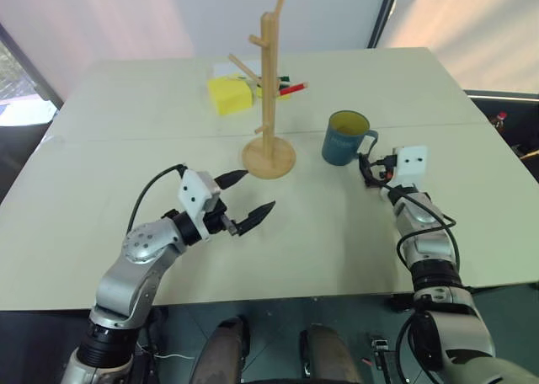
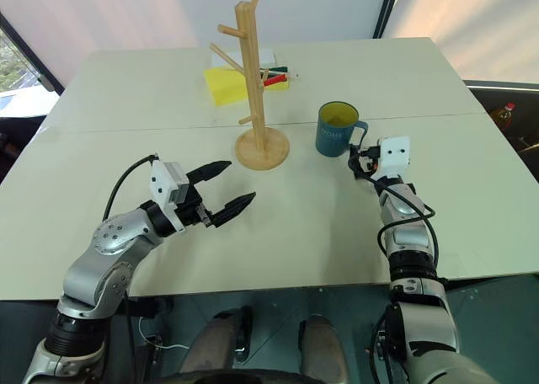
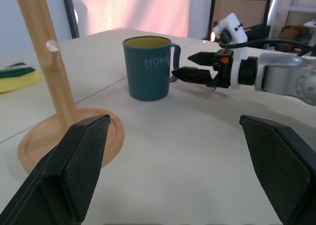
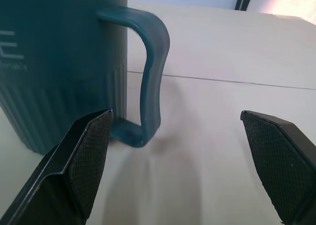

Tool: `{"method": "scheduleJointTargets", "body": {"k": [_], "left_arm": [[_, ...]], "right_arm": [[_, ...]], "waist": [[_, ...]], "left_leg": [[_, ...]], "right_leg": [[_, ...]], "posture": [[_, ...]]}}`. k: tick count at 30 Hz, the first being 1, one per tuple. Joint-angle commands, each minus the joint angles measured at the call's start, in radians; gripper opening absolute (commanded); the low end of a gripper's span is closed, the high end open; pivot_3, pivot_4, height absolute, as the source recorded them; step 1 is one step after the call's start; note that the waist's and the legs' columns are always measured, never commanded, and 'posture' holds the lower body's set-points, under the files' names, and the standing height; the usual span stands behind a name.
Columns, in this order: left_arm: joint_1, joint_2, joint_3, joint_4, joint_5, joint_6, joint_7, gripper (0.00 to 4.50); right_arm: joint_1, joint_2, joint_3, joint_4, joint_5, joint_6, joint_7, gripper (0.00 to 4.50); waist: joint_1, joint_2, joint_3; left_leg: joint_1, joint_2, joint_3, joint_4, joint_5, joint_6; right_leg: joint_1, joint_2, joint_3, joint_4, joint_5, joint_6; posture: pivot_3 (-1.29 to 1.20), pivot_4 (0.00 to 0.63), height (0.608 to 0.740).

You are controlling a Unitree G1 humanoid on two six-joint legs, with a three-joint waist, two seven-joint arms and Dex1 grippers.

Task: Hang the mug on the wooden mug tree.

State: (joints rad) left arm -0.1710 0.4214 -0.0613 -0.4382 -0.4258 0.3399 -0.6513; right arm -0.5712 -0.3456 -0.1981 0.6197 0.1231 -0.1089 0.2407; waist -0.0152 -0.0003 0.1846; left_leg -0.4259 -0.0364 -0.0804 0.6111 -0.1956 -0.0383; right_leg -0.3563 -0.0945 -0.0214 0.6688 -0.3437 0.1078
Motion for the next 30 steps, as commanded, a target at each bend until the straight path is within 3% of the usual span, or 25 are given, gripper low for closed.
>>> {"method": "scheduleJointTargets", "body": {"k": [1, 5, 7, 11, 14, 21, 26, 30], "left_arm": [[-0.01, 0.007, 0.003, -0.04, -0.011, -0.002, -0.009, 4.5], [-0.01, 0.009, 0.002, -0.041, -0.007, -0.003, -0.009, 4.5], [-0.008, 0.011, 0.003, -0.041, -0.007, -0.003, -0.009, 4.5], [0.006, 0.014, 0.007, -0.046, -0.005, -0.007, -0.009, 4.5], [0.008, 0.017, 0.009, -0.043, -0.004, -0.009, -0.009, 4.5], [0.012, 0.028, 0.021, -0.036, -0.003, -0.013, -0.012, 4.5], [0.022, 0.061, 0.089, 0.011, 0.01, -0.047, -0.008, 4.5], [0.016, 0.092, 0.145, 0.054, -0.001, -0.065, -0.025, 4.5]], "right_arm": [[-0.051, 0.003, 0.003, 0.042, -0.012, -0.039, -0.015, 4.31], [-0.089, 0.01, 0.006, 0.115, -0.012, -0.049, -0.022, 4.31], [-0.102, 0.013, 0.002, 0.141, -0.009, -0.056, -0.023, 3.77], [-0.128, 0.016, 0.0, 0.189, -0.005, -0.087, -0.014, 1.91], [-0.138, 0.019, -0.001, 0.204, 0.002, -0.099, 0.002, 0.14], [-0.122, 0.029, -0.005, 0.163, 0.03, -0.104, 0.046, 0.14], [-0.005, -0.058, 0.116, -0.143, -0.036, -0.177, 0.225, 0.14], [0.006, -0.116, 0.144, -0.331, -0.006, -0.112, 0.317, 0.14]], "waist": [[0.0, 0.0, 0.0], [0.0, 0.0, 0.0], [-0.001, 0.0, 0.0], [-0.001, 0.0, 0.0], [-0.001, 0.0, 0.0], [-0.001, 0.0, 0.0], [0.001, 0.001, 0.001], [-0.004, 0.002, 0.001]], "left_leg": [[0.0, 0.0, 0.0, 0.0, 0.0, 0.0], [0.0, 0.0, 0.0, 0.0, 0.0, 0.0], [0.0, 0.0, 0.0, 0.0, 0.0, 0.0], [0.0, 0.0, 0.0, 0.0, 0.0, 0.0], [0.0, 0.0, 0.0, 0.0, 0.0, 0.0], [0.0, 0.0, 0.0, 0.0, 0.0, 0.0], [0.0, 0.0, 0.0, 0.0, 0.0, 0.0], [0.0, 0.0, 0.0, 0.0, 0.0, 0.0]], "right_leg": [[0.0, 0.0, 0.0, 0.0, 0.0, 0.0], [0.0, 0.0, 0.0, 0.0, 0.0, 0.0], [0.0, 0.0, 0.0, 0.0, 0.0, 0.0], [0.0, 0.0, 0.0, 0.0, 0.0, 0.0], [0.0, 0.0, 0.0, 0.0, 0.0, 0.0], [0.0, 0.0, 0.0, 0.0, 0.0, 0.0], [-0.001, 0.0, 0.0, 0.0, 0.0, 0.0], [-0.001, 0.001, 0.001, 0.001, 0.0, 0.0]], "posture": [[0.0, 0.15, 0.74], [0.0, 0.15, 0.74], [0.0, 0.15, 0.74], [0.0, 0.15, 0.74], [0.0, 0.15, 0.74], [0.0, 0.15, 0.74], [0.0, 0.15, 0.74], [0.0, 0.15, 0.74]]}}
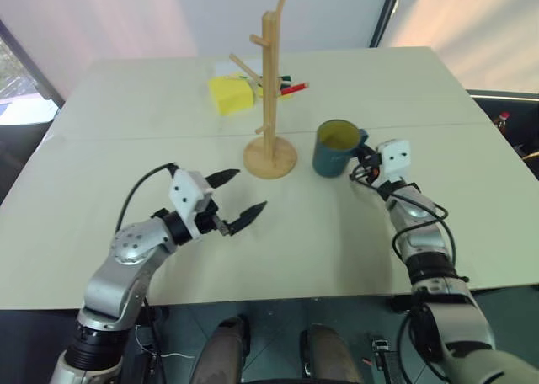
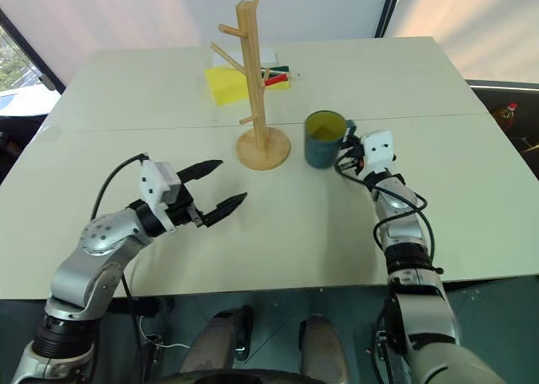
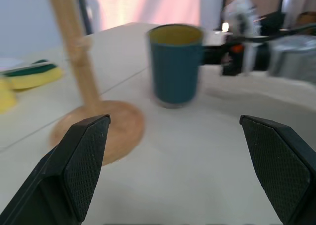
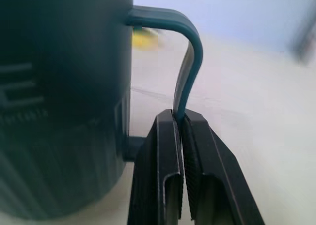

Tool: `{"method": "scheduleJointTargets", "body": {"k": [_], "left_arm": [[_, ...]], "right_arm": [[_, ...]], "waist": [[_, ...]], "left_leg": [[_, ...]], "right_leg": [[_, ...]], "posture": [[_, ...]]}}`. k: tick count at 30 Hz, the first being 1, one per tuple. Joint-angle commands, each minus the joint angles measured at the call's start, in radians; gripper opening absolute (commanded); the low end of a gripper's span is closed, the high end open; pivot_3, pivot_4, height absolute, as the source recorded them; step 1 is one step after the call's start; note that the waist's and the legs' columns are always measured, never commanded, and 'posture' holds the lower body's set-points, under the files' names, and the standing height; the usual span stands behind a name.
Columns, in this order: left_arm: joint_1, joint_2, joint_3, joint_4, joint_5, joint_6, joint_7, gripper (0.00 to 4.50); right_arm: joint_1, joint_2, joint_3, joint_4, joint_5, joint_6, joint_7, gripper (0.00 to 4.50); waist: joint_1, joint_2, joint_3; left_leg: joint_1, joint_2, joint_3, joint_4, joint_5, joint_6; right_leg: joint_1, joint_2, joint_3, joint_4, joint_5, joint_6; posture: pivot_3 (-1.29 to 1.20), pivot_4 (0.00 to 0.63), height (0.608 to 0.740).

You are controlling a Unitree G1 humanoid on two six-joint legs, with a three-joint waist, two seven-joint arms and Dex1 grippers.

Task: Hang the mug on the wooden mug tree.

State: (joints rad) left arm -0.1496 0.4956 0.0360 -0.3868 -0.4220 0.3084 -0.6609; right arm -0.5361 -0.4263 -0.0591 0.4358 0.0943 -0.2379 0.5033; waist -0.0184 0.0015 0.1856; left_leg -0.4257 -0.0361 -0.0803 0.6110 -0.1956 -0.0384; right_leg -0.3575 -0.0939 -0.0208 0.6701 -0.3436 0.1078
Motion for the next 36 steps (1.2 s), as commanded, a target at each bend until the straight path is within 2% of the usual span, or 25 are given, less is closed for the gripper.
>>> {"method": "scheduleJointTargets", "body": {"k": [1, 4, 9, 16, 36], "left_arm": [[-0.008, 0.025, 0.057, 0.011, -0.008, -0.037, -0.022, 4.5], [-0.022, 0.041, 0.082, 0.032, -0.02, -0.043, -0.041, 4.5], [-0.05, 0.041, 0.117, 0.038, -0.056, -0.038, -0.058, 4.5], [-0.043, 0.061, 0.158, 0.001, -0.109, -0.005, -0.056, 4.5], [-0.035, 0.072, 0.179, -0.082, -0.175, 0.056, -0.012, 4.5]], "right_arm": [[-0.039, -0.049, 0.013, -0.174, 0.021, 0.034, 0.075, 0.14], [-0.115, -0.082, 0.041, -0.219, 0.017, 0.096, 0.134, 0.14], [-0.241, -0.103, 0.073, -0.168, 0.005, 0.133, 0.205, 0.14], [-0.37, -0.103, 0.105, -0.019, 0.0, 0.085, 0.314, 0.14], [-0.656, -0.059, 0.149, 0.42, -0.074, -0.06, 0.45, 0.14]], "waist": [[0.0, 0.0, 0.0], [0.001, 0.0, 0.0], [0.005, 0.0, 0.0], [0.004, -0.002, 0.001], [0.0, -0.001, 0.002]], "left_leg": [[0.0, 0.0, 0.0, 0.0, 0.0, 0.0], [0.001, 0.0, 0.0, 0.001, 0.0, 0.0], [0.0, 0.001, -0.001, 0.001, 0.001, 0.0], [-0.001, 0.0, 0.0, 0.0, 0.001, 0.0], [0.0, 0.0, 0.0, 0.0, 0.001, -0.001]], "right_leg": [[0.0, 0.0, 0.0, 0.0, 0.0, 0.0], [0.001, 0.0, 0.0, 0.0, 0.0, -0.001], [0.0, 0.0, 0.0, 0.0, 0.001, -0.001], [0.0, 0.0, 0.0, -0.002, 0.001, -0.001], [0.0, 0.0, 0.0, -0.001, 0.001, -0.001]], "posture": [[0.0, 0.15, 0.74], [0.0, 0.15, 0.74], [0.0, 0.15, 0.74], [0.0, 0.15, 0.74], [0.0, 0.15, 0.74]]}}
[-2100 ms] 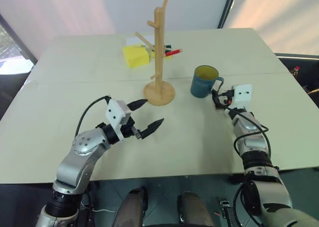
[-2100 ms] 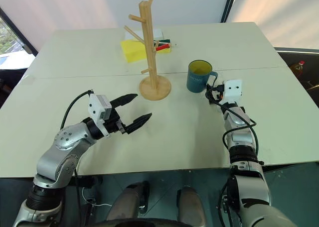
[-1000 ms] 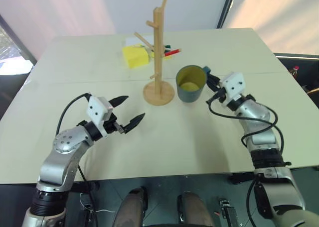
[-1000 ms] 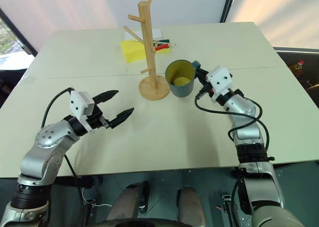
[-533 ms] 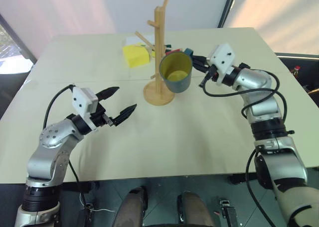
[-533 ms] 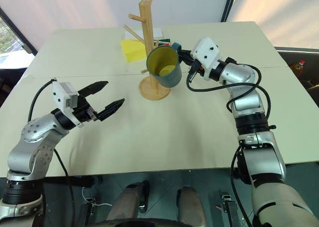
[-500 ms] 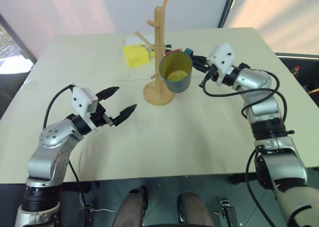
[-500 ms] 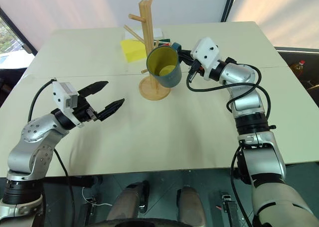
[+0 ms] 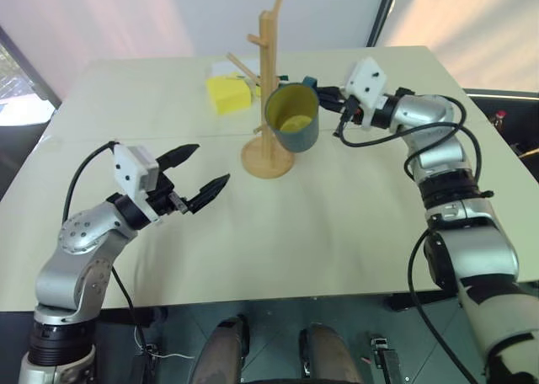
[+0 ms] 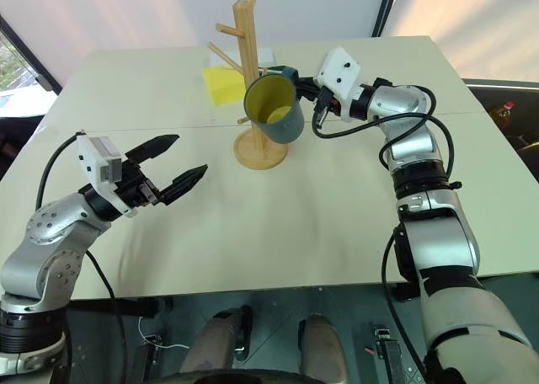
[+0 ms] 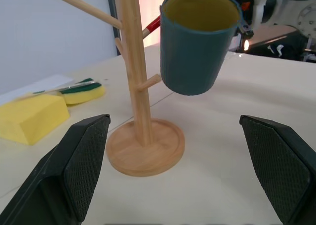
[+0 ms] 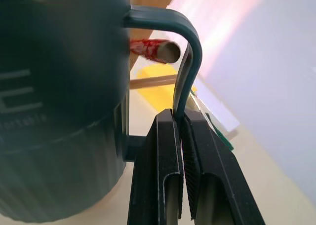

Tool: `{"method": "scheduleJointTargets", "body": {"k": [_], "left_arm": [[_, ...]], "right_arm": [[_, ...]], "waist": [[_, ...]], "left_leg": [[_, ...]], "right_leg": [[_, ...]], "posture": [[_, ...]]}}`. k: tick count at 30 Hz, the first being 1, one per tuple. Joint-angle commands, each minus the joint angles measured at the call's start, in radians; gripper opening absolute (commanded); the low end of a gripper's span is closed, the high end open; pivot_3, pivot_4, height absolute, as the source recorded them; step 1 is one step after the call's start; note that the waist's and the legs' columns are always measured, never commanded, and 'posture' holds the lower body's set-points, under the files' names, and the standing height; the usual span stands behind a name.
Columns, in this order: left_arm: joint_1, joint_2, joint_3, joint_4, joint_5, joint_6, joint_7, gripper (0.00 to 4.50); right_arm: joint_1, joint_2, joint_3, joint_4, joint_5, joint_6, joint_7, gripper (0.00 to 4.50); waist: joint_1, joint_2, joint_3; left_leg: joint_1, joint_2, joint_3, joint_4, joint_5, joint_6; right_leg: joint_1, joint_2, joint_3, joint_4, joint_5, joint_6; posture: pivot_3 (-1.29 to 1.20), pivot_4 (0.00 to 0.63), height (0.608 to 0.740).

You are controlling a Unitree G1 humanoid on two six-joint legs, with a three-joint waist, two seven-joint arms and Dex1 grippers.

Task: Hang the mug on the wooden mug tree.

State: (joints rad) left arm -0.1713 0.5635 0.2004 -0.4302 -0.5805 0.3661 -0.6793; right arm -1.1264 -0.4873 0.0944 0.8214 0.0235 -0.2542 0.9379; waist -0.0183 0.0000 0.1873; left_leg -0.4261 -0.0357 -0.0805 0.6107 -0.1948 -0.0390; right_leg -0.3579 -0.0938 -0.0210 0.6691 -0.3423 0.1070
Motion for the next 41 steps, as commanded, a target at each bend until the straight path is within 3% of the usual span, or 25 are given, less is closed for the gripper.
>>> {"method": "scheduleJointTargets", "body": {"k": [1, 8, 11, 15, 23, 27, 34, 41], "left_arm": [[-0.014, 0.002, 0.013, -0.039, -0.016, -0.001, 0.008, 4.5], [-0.014, -0.001, 0.007, -0.045, -0.012, -0.003, 0.017, 4.5], [-0.016, -0.002, 0.008, -0.047, -0.011, -0.004, 0.021, 4.5], [-0.02, -0.001, 0.014, -0.048, -0.015, -0.001, 0.027, 4.5], [-0.028, -0.005, 0.02, -0.032, -0.03, 0.022, 0.062, 4.5], [-0.017, -0.031, 0.042, 0.005, -0.019, 0.036, 0.12, 4.5], [0.06, -0.096, 0.054, 0.168, 0.094, -0.051, 0.193, 4.5], [0.089, -0.139, 0.061, 0.296, 0.161, -0.126, 0.233, 4.5]], "right_arm": [[-0.077, 0.005, -0.003, 0.055, -0.01, -0.051, 0.017, 0.14], [-0.14, 0.025, 0.005, 0.162, -0.041, -0.077, 0.035, 0.14], [-0.149, 0.027, -0.004, 0.177, -0.049, -0.089, 0.016, 0.9], [-0.157, 0.01, -0.022, 0.182, -0.052, -0.106, -0.035, 2.82], [-0.082, -0.069, -0.177, 0.134, 0.074, -0.032, -0.085, 2.82], [0.073, -0.077, -0.282, 0.0, 0.188, 0.067, -0.101, 2.82], [0.5, 0.027, -0.294, -0.381, 0.239, 0.214, -0.228, 2.82], [0.667, 0.083, -0.275, -0.505, 0.227, 0.266, -0.312, 2.82]], "waist": [[0.0, 0.0, 0.0], [0.0, 0.0, 0.0], [0.0, 0.0, 0.0], [0.0, 0.0, 0.0], [0.005, 0.0, 0.0], [0.005, 0.0, 0.0], [-0.002, 0.0, 0.0], [0.005, 0.0, 0.0]], "left_leg": [[0.0, 0.0, 0.0, 0.0, 0.0, 0.0], [0.0, 0.0, 0.0, 0.0, 0.0, 0.0], [0.0, 0.0, 0.0, 0.0, 0.0, 0.0], [0.0, 0.0, 0.0, 0.0, 0.0, 0.0], [0.0, 0.0, 0.0, 0.0, 0.0, 0.0], [0.0, 0.0, 0.0, 0.0, 0.0, 0.0], [0.001, 0.0, 0.001, 0.0, 0.0, 0.0], [0.001, 0.0, 0.002, 0.003, 0.003, 0.0]], "right_leg": [[0.0, 0.0, 0.0, 0.0, 0.0, 0.0], [0.0, 0.0, 0.0, 0.0, 0.0, 0.0], [0.0, 0.0, 0.0, 0.0, 0.0, 0.0], [0.0, 0.0, 0.0, 0.0, 0.0, 0.0], [0.0, 0.0, 0.0, 0.0, 0.0, 0.0], [0.001, 0.0, 0.0, 0.0, 0.0, 0.0], [0.0, 0.0, 0.001, 0.002, 0.0, 0.0], [-0.001, 0.0, 0.004, 0.007, 0.001, 0.0]], "posture": [[0.0, 0.15, 0.74], [0.0, 0.15, 0.74], [0.0, 0.15, 0.74], [0.0, 0.15, 0.74], [0.0, 0.15, 0.74], [0.0, 0.15, 0.74], [0.0, 0.15, 0.74], [0.0, 0.15, 0.74]]}}
